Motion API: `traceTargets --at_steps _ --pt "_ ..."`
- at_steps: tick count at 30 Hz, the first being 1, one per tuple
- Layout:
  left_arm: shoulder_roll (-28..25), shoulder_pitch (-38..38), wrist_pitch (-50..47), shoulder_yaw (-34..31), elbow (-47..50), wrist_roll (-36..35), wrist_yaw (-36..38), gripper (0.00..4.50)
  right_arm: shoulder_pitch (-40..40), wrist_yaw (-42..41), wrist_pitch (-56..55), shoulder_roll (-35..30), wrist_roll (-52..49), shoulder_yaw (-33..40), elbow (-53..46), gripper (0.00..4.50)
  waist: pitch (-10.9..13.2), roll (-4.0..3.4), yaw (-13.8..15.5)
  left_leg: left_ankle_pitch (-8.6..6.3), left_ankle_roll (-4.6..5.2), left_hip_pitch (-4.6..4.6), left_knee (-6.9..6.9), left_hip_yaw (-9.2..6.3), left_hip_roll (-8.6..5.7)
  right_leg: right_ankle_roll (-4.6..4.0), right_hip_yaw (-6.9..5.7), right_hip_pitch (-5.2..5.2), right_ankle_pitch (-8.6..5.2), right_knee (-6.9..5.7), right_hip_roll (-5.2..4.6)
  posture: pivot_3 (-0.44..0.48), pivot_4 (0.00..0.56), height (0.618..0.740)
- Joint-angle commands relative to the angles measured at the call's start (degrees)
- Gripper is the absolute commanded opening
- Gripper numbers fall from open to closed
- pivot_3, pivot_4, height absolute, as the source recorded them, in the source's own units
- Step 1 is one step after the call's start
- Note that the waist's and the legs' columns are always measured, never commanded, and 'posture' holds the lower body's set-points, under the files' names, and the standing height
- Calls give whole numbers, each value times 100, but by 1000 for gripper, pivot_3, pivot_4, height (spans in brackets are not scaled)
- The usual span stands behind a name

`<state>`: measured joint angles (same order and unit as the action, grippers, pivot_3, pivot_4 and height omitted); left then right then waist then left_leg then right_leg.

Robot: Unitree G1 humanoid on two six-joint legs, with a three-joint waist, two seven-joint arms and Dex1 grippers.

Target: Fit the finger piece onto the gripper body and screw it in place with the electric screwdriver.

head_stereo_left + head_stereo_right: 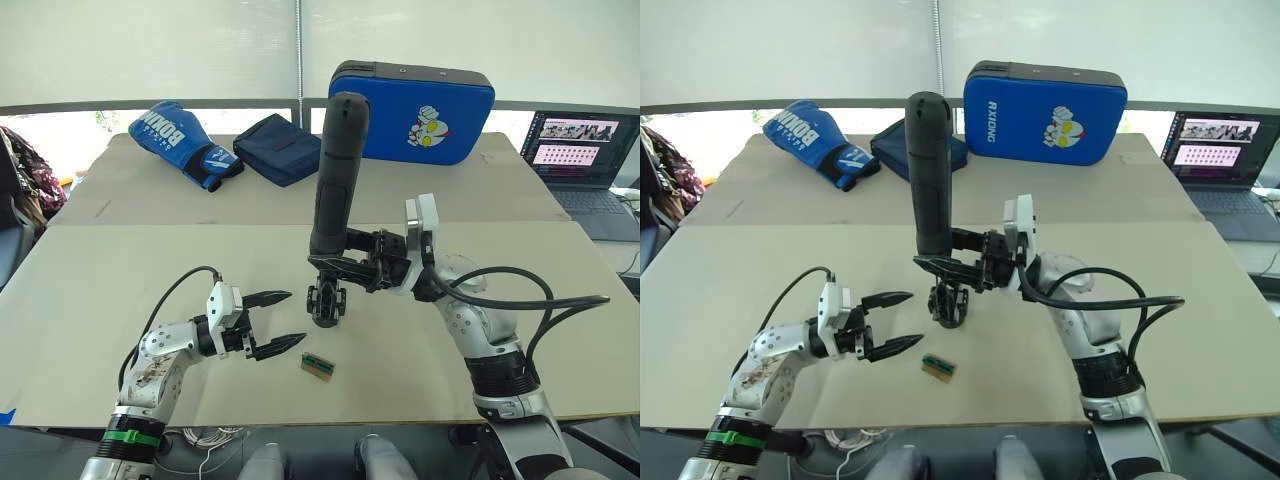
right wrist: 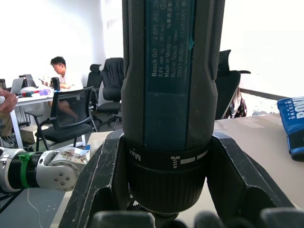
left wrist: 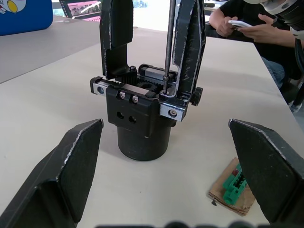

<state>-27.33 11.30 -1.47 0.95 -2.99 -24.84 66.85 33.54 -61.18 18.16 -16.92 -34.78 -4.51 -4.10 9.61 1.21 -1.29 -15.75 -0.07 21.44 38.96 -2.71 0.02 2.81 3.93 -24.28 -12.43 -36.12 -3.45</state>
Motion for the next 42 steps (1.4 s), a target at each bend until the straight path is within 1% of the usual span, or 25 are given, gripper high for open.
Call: traceTargets --at_steps 1,7,23,42 --pt "-19 -3 33 -12 178 -30 -5 4500 65 -73 -267 16 188 -62 26 1889 0 0 0 0 0 0 0 0 0 0 0 0 0 0 0 0 150 740" --pt "-18 11 77 -17 106 -23 31 4500 99 -131 -379 39 202 -44 50 1889 0 0 0 0 0 0 0 2 0 0 0 0 0 0 0 0 150 740" --pt "14 -34 85 -2 110 -20 11 4500 107 -200 -17 6 -137 28 -102 1889 0 0 -4 0 0 0 -1 -4 0 0 0 -1 0 0 0 0 150 740" --pt "33 -132 226 -14 -11 7 59 4500 182 -186 -7 -8 -42 46 77 1889 1 -1 -7 0 0 5 -1 -4 0 0 0 -5 0 2 -1 0 150 740"
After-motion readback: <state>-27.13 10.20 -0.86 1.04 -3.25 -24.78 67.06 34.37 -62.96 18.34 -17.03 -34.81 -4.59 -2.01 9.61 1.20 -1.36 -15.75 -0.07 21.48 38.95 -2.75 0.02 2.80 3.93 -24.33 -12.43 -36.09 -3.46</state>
